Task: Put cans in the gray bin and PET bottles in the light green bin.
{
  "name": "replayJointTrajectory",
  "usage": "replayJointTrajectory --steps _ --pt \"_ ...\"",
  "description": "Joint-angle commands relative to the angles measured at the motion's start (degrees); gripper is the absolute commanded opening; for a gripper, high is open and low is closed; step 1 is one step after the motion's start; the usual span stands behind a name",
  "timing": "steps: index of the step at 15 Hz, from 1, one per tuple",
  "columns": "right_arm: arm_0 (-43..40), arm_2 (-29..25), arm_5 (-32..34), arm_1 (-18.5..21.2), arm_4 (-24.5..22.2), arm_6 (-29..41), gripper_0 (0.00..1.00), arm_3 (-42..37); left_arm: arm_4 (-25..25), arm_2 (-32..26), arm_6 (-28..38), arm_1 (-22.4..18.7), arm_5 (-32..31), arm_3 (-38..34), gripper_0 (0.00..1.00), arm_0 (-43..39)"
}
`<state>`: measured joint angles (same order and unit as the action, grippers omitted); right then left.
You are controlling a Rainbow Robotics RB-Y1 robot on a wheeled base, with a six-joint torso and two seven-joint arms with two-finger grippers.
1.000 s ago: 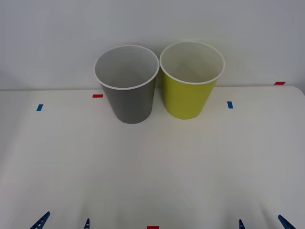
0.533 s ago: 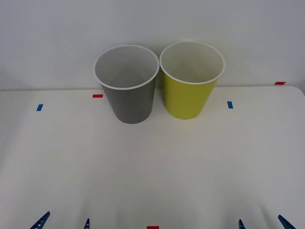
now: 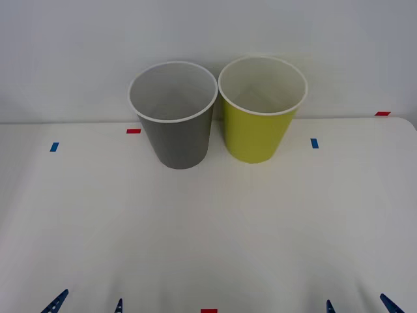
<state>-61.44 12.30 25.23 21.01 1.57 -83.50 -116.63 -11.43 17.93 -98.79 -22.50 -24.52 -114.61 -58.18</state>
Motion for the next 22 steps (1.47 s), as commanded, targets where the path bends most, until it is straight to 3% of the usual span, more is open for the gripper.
replayJointTrajectory --steps 1,22 --pt "0.00 0.00 -0.01 0.00 0.01 0.00 0.93 0.00 0.00 0.00 0.00 0.00 0.00 0.00 1.00 0.00" --pt "0.00 0.00 -0.01 0.00 0.01 0.00 0.93 0.00 0.00 0.00 0.00 0.00 0.00 0.00 1.00 0.00"
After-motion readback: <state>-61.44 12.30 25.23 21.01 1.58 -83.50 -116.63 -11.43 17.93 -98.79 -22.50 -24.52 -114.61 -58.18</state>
